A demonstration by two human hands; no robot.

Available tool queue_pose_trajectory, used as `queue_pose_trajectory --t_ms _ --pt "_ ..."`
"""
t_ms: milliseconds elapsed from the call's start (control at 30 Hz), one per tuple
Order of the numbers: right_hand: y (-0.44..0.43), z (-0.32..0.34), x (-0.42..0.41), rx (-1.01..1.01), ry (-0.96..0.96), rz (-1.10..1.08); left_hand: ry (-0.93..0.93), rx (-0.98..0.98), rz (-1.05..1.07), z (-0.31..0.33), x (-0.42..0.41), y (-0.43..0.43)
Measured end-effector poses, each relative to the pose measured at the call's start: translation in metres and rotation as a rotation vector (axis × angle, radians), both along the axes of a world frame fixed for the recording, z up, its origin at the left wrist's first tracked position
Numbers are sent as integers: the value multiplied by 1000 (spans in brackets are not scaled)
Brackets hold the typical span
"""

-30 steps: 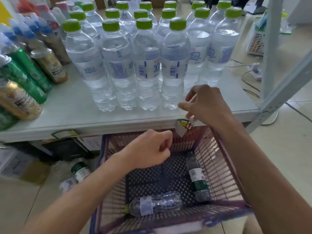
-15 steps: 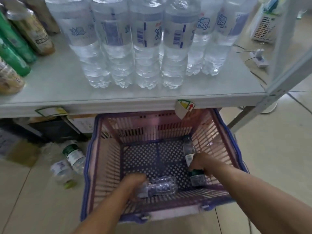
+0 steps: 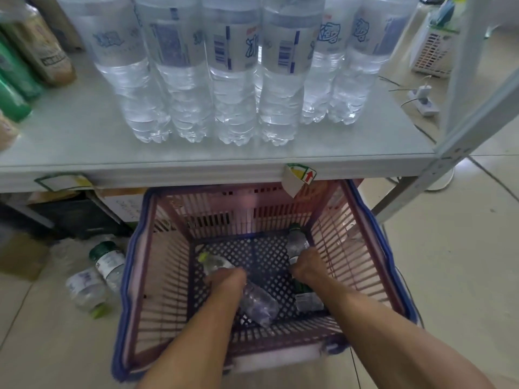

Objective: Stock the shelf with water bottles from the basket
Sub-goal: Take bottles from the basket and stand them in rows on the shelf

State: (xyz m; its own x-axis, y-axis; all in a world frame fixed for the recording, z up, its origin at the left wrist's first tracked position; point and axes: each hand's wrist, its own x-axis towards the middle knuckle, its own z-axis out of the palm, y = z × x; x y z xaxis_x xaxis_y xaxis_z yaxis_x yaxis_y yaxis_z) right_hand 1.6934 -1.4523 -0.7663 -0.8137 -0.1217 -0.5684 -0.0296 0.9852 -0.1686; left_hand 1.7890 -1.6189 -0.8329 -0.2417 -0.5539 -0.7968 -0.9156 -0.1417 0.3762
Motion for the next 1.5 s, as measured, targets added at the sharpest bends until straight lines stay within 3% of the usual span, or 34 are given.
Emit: queue_pose_trajectory --t_ms 67,167,333,533,700,1100,1500 --pt "-2 20 3 -1 -31 54 5 -72 -21 63 -1 -1" --pt "-7 61 4 -5 -61 144 15 -257 -231 111 3 -18" --pt "-12 142 0 13 -15 269 44 -243 -592 181 15 -48" --pt "-1 225 -1 103 -38 335 84 -292 -845 243 44 -39" --pt "18 260 -1 145 -36 375 3 -432 -879 263 51 -31" --pt "32 317 -3 47 -2 435 127 -368 -970 344 26 -6" --pt "47 349 -6 -104 82 417 293 -352 -882 399 19 15"
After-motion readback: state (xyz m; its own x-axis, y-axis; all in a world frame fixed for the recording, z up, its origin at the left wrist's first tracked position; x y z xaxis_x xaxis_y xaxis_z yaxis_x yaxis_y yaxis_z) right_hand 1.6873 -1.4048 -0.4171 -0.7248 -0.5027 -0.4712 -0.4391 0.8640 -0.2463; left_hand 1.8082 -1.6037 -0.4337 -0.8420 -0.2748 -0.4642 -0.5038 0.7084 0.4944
